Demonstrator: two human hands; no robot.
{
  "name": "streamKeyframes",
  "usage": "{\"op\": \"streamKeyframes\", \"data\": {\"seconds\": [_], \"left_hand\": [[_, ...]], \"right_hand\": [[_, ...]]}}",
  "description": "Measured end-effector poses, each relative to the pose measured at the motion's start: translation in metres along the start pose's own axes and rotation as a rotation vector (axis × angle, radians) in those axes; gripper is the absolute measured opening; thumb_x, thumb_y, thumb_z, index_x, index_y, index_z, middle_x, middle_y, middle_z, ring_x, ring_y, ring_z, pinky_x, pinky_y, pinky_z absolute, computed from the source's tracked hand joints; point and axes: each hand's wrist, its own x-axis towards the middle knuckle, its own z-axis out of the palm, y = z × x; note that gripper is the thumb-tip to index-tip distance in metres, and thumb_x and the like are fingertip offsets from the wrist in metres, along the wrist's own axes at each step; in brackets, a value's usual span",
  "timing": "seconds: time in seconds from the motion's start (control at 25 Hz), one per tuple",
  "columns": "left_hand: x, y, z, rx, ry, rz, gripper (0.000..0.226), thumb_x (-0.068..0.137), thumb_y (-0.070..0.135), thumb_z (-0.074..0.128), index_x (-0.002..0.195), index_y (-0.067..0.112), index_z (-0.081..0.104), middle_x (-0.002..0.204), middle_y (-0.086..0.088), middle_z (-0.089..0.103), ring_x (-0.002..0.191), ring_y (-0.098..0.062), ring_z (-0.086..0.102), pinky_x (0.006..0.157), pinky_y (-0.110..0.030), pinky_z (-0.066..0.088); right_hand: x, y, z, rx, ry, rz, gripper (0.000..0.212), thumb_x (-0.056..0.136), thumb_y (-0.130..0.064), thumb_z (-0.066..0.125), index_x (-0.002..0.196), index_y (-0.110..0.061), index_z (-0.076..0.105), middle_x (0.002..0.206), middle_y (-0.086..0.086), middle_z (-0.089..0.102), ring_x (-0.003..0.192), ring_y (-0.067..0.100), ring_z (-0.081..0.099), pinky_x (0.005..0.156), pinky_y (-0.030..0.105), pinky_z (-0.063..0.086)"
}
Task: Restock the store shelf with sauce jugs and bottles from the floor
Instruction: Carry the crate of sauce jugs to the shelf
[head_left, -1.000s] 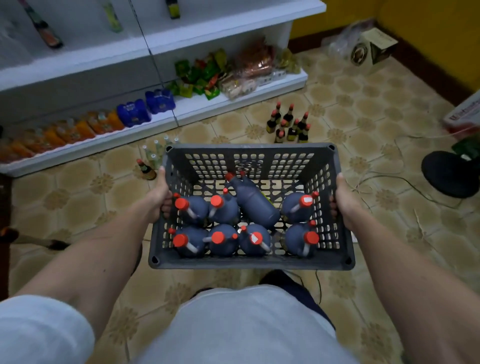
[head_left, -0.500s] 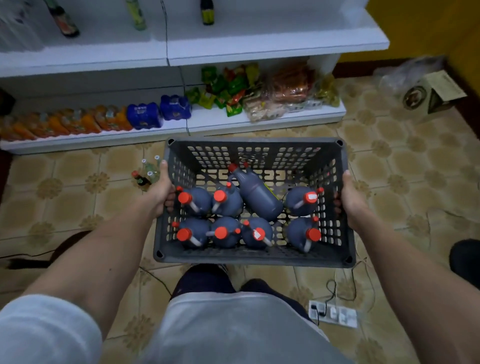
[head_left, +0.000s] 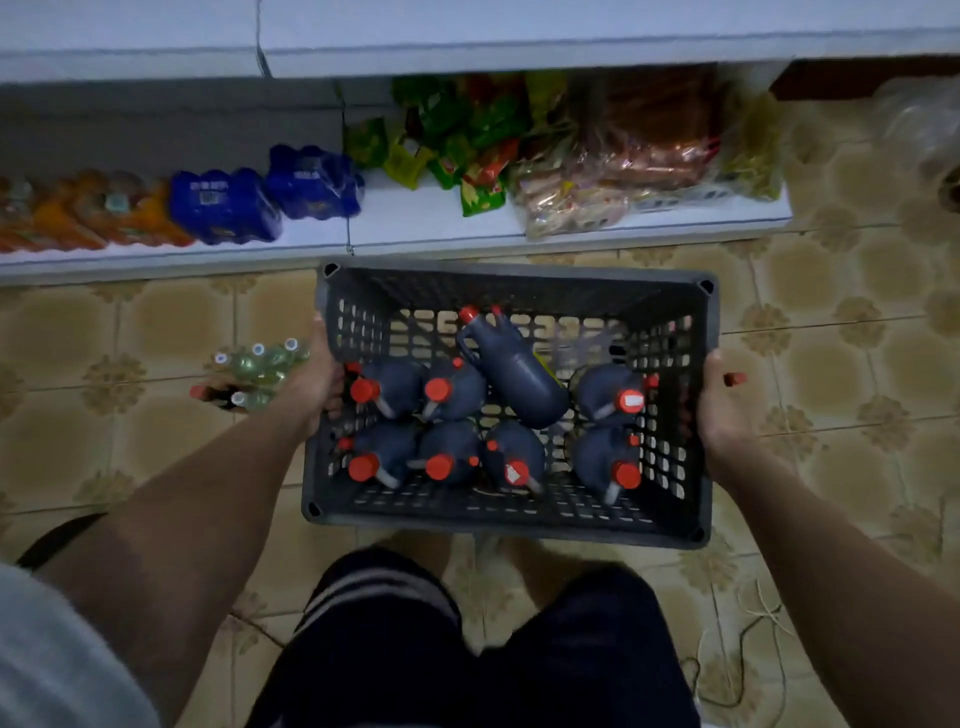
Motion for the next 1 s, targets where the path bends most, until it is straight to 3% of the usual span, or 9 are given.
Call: {"op": "streamKeyframes", "data": {"seconds": [0.08, 0.16, 0.36, 0.48, 0.68, 0.8, 0.92, 1.0], "left_hand": [[0.071, 0.006, 0.019, 0.006, 0.015, 0.010, 0.073, 0.083, 0.086, 0.008, 0.051, 0.023, 0.029, 0.043, 0.004, 0.021, 0.038, -0.015, 0.016, 0.046, -0.027, 0.013], [0.149, 0.004, 0.038, 0.023, -0.004, 0.015, 0.073, 0.087, 0.082, 0.005, 0.053, 0.022, 0.030, 0.040, 0.006, 0.022, 0.037, -0.013, 0.017, 0.045, -0.027, 0.015], [0.296, -0.008, 0.066, 0.008, -0.010, -0.003, 0.071, 0.081, 0.087, 0.004, 0.058, 0.023, 0.024, 0.050, 0.002, 0.018, 0.043, -0.017, 0.018, 0.048, -0.030, 0.020], [0.355, -0.010, 0.077, -0.004, 0.005, -0.023, 0.073, 0.082, 0.085, 0.001, 0.058, 0.021, 0.027, 0.049, 0.002, 0.021, 0.043, -0.018, 0.020, 0.050, -0.030, 0.021], [0.411, -0.009, 0.084, -0.048, 0.023, -0.040, 0.073, 0.081, 0.086, 0.001, 0.058, 0.022, 0.028, 0.050, 0.001, 0.023, 0.046, -0.019, 0.020, 0.051, -0.031, 0.020], [0.429, -0.005, 0.086, -0.048, 0.045, -0.051, 0.075, 0.082, 0.085, 0.005, 0.060, 0.021, 0.036, 0.052, 0.001, 0.030, 0.044, -0.017, 0.027, 0.048, -0.027, 0.026], [0.427, 0.008, 0.082, -0.082, 0.083, -0.124, 0.072, 0.092, 0.076, 0.021, 0.079, 0.015, 0.056, 0.066, -0.004, 0.053, 0.054, -0.018, 0.050, 0.054, -0.027, 0.047], [0.411, 0.016, 0.077, 0.027, 0.315, -0.076, 0.054, 0.098, 0.058, 0.040, 0.103, 0.009, 0.063, 0.096, -0.011, 0.065, 0.083, -0.026, 0.063, 0.075, -0.034, 0.054]], "right_hand": [[0.059, -0.012, 0.038, -0.034, 0.033, 0.020, 0.109, 0.041, -0.109, 0.030, 0.094, -0.023, 0.071, 0.093, 0.005, 0.071, 0.080, 0.025, 0.066, 0.080, 0.040, 0.054], [0.112, -0.024, 0.079, -0.040, 0.043, 0.033, 0.112, 0.052, -0.105, 0.030, 0.113, -0.020, 0.070, 0.105, 0.009, 0.072, 0.094, 0.029, 0.069, 0.095, 0.045, 0.051], [0.245, -0.033, 0.159, -0.089, 0.039, 0.004, 0.097, 0.068, -0.095, 0.033, 0.118, -0.019, 0.066, 0.112, 0.009, 0.070, 0.097, 0.028, 0.067, 0.097, 0.044, 0.050], [0.299, -0.044, 0.197, -0.086, -0.011, -0.021, 0.080, 0.084, -0.082, 0.032, 0.118, -0.018, 0.066, 0.106, 0.008, 0.071, 0.096, 0.026, 0.068, 0.094, 0.042, 0.052], [0.366, -0.058, 0.234, -0.183, -0.052, -0.084, 0.084, 0.083, -0.084, 0.028, 0.120, -0.018, 0.067, 0.111, 0.010, 0.072, 0.099, 0.028, 0.069, 0.095, 0.044, 0.053], [0.386, -0.075, 0.245, -0.188, -0.157, -0.039, 0.080, 0.085, -0.081, 0.032, 0.114, -0.016, 0.069, 0.102, 0.010, 0.074, 0.091, 0.027, 0.072, 0.087, 0.041, 0.057], [0.381, -0.093, 0.249, -0.187, -0.227, 0.036, 0.066, 0.096, -0.068, 0.033, 0.106, -0.010, 0.063, 0.085, 0.007, 0.065, 0.069, 0.019, 0.065, 0.071, 0.034, 0.056], [0.359, -0.102, 0.245, -0.339, -0.123, -0.036, 0.051, 0.102, -0.050, 0.041, 0.122, -0.007, 0.058, 0.100, 0.008, 0.062, 0.084, 0.022, 0.062, 0.077, 0.032, 0.051]]}}
